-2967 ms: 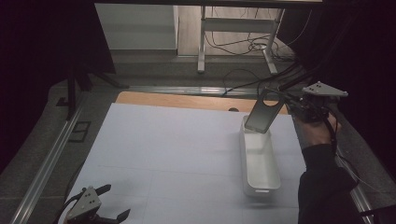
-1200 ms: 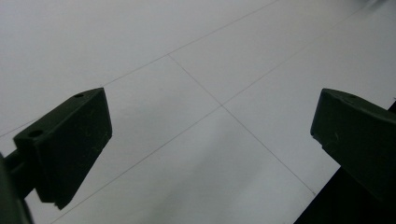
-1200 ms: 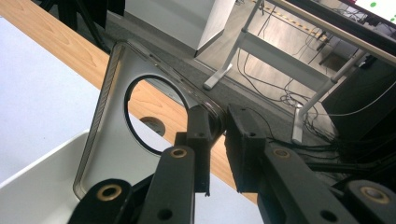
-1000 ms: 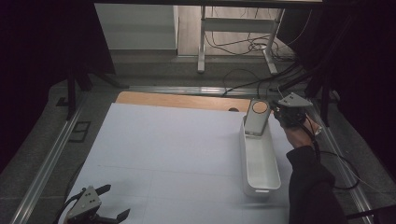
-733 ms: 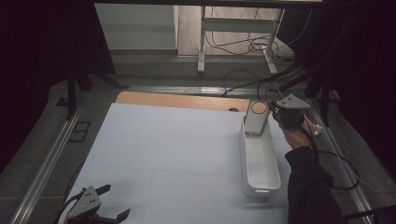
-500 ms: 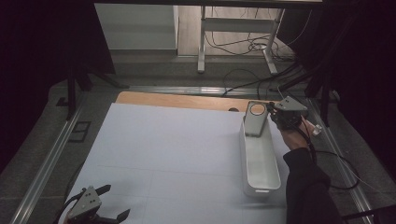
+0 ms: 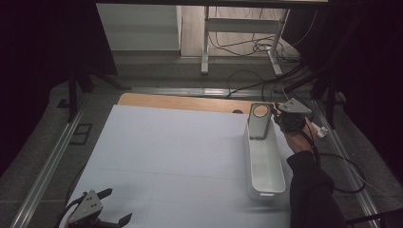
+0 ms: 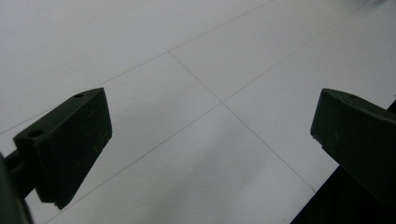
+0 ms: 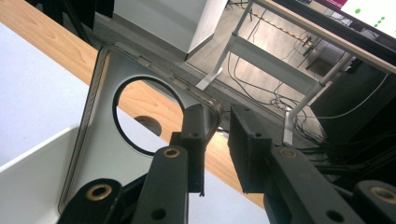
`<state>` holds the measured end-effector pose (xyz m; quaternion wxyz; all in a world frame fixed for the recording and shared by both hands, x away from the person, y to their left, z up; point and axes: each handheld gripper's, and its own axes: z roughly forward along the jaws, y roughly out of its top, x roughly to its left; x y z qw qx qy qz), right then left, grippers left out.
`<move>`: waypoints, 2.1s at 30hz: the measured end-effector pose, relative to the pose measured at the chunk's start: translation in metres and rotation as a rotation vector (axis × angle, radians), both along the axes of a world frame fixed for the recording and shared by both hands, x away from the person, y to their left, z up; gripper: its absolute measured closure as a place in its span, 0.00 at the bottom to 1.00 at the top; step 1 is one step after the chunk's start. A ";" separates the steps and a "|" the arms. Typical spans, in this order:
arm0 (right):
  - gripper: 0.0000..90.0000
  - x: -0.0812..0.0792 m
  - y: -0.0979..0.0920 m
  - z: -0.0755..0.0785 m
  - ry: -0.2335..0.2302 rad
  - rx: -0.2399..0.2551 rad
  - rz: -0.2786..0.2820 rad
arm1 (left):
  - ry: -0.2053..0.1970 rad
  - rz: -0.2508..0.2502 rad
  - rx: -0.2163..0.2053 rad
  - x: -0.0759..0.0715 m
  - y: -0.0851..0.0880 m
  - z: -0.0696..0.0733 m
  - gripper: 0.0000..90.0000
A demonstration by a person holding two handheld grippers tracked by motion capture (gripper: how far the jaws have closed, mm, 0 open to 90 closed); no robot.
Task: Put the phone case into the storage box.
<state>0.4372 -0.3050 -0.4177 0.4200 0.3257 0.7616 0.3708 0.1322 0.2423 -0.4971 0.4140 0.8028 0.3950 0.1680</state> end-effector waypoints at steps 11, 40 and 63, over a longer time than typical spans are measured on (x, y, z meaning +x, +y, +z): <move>0.77 -0.003 0.000 0.003 0.014 0.018 0.007 | 0.000 0.002 0.000 0.000 0.000 0.000 0.00; 0.52 -0.027 -0.003 0.016 0.090 0.114 0.021 | 0.007 0.008 -0.005 0.001 0.001 0.000 0.00; 0.43 -0.062 0.002 0.025 0.167 0.157 0.057 | 0.008 0.008 -0.021 0.001 0.003 0.000 0.00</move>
